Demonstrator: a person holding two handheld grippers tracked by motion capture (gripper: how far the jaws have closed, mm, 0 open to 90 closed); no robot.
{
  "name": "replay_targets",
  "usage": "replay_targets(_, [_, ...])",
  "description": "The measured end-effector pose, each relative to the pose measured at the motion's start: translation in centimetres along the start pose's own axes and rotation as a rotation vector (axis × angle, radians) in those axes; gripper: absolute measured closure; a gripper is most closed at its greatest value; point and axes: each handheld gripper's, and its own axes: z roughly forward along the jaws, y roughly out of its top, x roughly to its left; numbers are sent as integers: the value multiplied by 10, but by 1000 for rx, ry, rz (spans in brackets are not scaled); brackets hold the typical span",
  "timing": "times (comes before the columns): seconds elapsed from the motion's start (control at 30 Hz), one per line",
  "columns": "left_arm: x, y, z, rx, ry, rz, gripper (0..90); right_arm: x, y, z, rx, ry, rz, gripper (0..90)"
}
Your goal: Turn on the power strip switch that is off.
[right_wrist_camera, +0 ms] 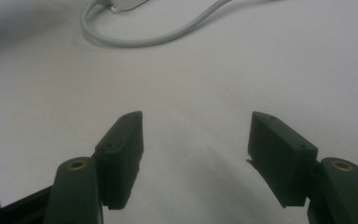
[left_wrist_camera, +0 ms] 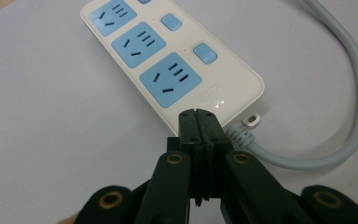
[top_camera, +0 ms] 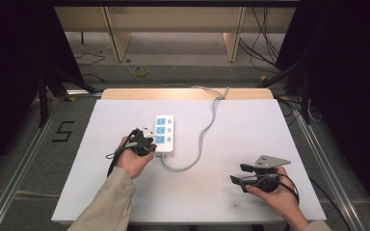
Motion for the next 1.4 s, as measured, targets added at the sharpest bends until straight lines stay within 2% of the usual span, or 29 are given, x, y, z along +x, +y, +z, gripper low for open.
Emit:
replay_targets(0.47, [2, 16, 12, 18, 7, 18, 896, 0, 0, 0, 0, 0, 1, 365])
replay_targets(0.87, [6, 27, 23, 11, 16, 5, 897, 0, 0, 0, 3, -1, 1, 364])
replay_targets(0.9, [6, 29, 23, 17, 20, 14, 897, -1, 0, 0, 2, -1, 1, 364])
replay_targets(1.4, [12, 42, 31, 19, 30, 23, 897, -1, 0, 0, 3, -3, -3, 360])
